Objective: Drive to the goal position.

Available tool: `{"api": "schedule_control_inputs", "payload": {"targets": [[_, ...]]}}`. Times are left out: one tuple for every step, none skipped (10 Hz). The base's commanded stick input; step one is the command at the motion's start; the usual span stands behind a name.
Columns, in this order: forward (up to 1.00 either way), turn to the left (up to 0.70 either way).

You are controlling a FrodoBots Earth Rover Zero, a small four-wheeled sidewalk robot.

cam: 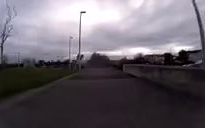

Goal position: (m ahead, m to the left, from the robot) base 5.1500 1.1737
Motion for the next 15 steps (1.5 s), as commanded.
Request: {"api": "schedule_control_inputs", "payload": {"targets": [[0.85,0.00],[0.85,-0.01],[0.85,-0.03],[0.85,-0.21],[0.85,-0.27],[0.85,-0.34],[0.85,-0.34],[0.85,-0.34],[0.85,0.00],[0.85,0.00],[0.85,-0.34],[0.85,-0.34],[0.85,-0.01],[0.85,-0.05],[0.85,-0.09]]}}
